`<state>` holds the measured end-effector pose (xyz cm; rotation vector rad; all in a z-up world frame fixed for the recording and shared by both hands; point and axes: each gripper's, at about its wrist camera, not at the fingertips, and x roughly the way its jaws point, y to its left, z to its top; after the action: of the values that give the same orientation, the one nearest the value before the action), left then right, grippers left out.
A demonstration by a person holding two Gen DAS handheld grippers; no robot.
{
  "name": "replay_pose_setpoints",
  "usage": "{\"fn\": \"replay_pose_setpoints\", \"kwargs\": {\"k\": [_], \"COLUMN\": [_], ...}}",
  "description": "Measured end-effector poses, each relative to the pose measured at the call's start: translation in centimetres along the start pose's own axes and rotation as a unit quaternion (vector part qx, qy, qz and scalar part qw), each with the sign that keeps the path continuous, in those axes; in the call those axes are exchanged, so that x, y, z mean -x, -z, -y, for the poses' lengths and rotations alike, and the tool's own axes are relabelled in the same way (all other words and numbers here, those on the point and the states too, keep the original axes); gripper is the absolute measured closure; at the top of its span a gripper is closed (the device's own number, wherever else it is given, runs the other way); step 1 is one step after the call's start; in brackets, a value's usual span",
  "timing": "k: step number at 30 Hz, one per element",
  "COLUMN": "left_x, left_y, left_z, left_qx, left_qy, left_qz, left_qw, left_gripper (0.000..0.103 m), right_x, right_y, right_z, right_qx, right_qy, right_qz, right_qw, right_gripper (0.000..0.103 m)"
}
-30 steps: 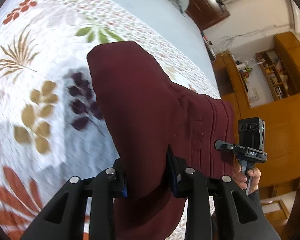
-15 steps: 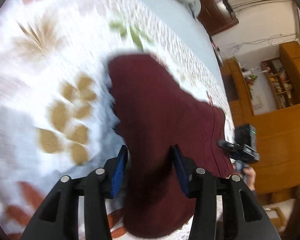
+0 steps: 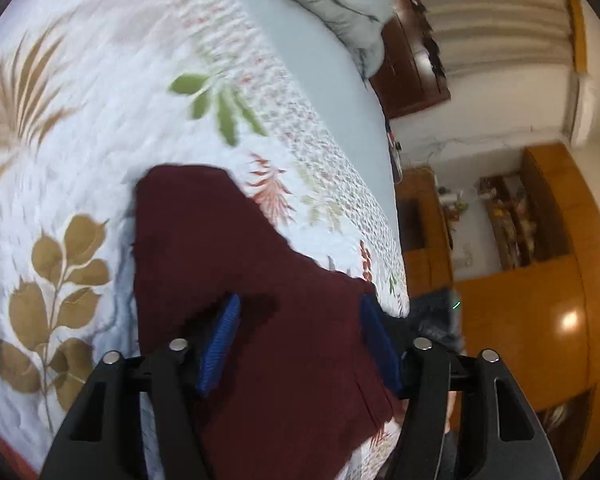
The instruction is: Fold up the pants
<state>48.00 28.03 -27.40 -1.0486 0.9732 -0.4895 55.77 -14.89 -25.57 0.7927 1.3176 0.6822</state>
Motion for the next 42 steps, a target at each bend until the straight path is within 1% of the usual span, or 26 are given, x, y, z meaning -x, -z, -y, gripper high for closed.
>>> {"fn": "replay_pose_setpoints", "kwargs": {"k": [2,3,5,6,7,10,12,14,15,16,19,23,24,25,26,27,28,29,31,32,33,34,36,37,39,42], "left_x": [-0.2,0.1,1.1,2.4,3.3,5.8,5.9,4.6,3.7,3.4,3.3,3.7,4.3,5.0,5.9,6.8,7.6,8.8,10.5,11.6,12.4,13.1,14.8,15.4,16.8,17.9], "left_y": [-0.1,-0.1,0.3,0.9,1.4,4.8,7.0,8.9,9.6,10.0,10.5,10.1,10.1,10.3,10.7,11.2,12.0,13.3,15.6,17.6,19.1,20.7,24.8,25.9,29.8,34.6], "left_z": [-0.5,-0.7,-0.1,0.9,1.4,3.5,3.6,2.9,2.1,1.3,-0.5,-1.5,-1.5,-1.2,-0.7,-0.1,0.4,1.5,3.0,4.2,5.1,6.1,8.4,8.9,10.8,13.3], "left_qx": [0.017,0.023,0.021,0.003,-0.009,-0.050,-0.057,-0.055,-0.048,-0.041,-0.023,0.009,0.019,0.018,0.011,-0.001,-0.012,-0.032,-0.061,-0.085,-0.102,-0.120,-0.164,-0.178,-0.210,-0.250], "left_qy": [0.010,0.015,0.007,0.001,0.004,0.015,0.021,0.013,0.005,0.002,0.027,0.060,0.058,0.048,0.028,0.004,-0.017,-0.060,-0.126,-0.157,-0.177,-0.199,-0.248,-0.260,-0.305,-0.345], "left_qz": [0.001,0.002,0.010,0.024,0.030,0.031,0.020,-0.006,-0.013,-0.012,-0.006,-0.013,-0.013,-0.007,0.003,0.015,0.022,0.032,0.045,0.058,0.065,0.071,0.095,0.102,0.123,0.136], "left_qw": [0.9998,0.9996,0.9997,0.9997,0.9995,0.9981,0.9980,0.9984,0.9987,0.9991,0.9994,0.9981,0.9981,0.9987,0.9995,0.9999,0.9995,0.9972,0.9892,0.9823,0.9767,0.9701,0.9501,0.9436,0.9210,0.8946], "left_gripper": [0.054,0.054,0.052,0.046,0.042,0.040,0.038,0.038,0.038,0.038,0.039,0.039,0.039,0.038,0.031,0.024,0.021,0.020,0.020,0.018,0.015,0.013,0.010,0.009,0.008,0.008], "right_x": [0.8,1.3,2.2,2.9,3.5,4.8,3.7,2.5,1.9,1.6,1.9,3.2,4.2,5.4,6.1,7.3,8.5,9.6,11.9,12.5,13.3,13.9,14.5,14.4,14.8,14.4], "right_y": [0.1,0.2,0.6,1.3,2.0,6.3,8.1,9.1,9.3,9.2,9.0,9.2,9.5,9.9,10.3,11.2,12.2,13.5,17.1,18.3,20.8,23.2,27.6,29.5,33.5,38.6], "right_z": [1.7,1.4,-0.5,-1.5,-2.6,-5.8,-6.3,-5.0,-3.2,-1.9,1.3,1.9,2.1,2.2,2.0,1.6,1.1,0.5,-1.2,-1.7,-2.6,-3.6,-5.2,-6.1,-7.3,-9.5], "right_qx": [-0.015,-0.002,0.030,0.047,0.065,0.123,0.138,0.132,0.116,0.103,0.063,0.052,0.046,0.040,0.040,0.045,0.054,0.063,0.078,0.081,0.088,0.099,0.125,0.140,0.169,0.205], "right_qy": [-0.025,-0.018,-0.002,-0.002,-0.007,-0.053,-0.058,-0.036,-0.019,-0.015,-0.054,-0.070,-0.074,-0.075,-0.075,-0.071,-0.058,-0.042,0.021,0.042,0.065,0.080,0.120,0.144,0.186,0.218], "right_qz": [-0.005,-0.010,-0.012,-0.012,-0.011,-0.032,-0.051,-0.064,-0.064,-0.063,-0.055,-0.044,-0.035,-0.023,-0.014,0.001,0.016,0.031,0.071,0.087,0.111,0.127,0.142,0.145,0.162,0.169], "right_qw": [1.000,1.000,0.999,0.999,0.998,0.990,0.987,0.988,0.991,0.993,0.995,0.995,0.996,0.996,0.996,0.996,0.997,0.997,0.994,0.992,0.988,0.984,0.975,0.969,0.954,0.939], "right_gripper": [0.103,0.103,0.096,0.088,0.085,0.085,0.085,0.088,0.099,0.103,0.103,0.103,0.099,0.089,0.082,0.066,0.049,0.043,0.021,0.014,0.010,0.010,0.009,0.008,0.007,0.005]}}
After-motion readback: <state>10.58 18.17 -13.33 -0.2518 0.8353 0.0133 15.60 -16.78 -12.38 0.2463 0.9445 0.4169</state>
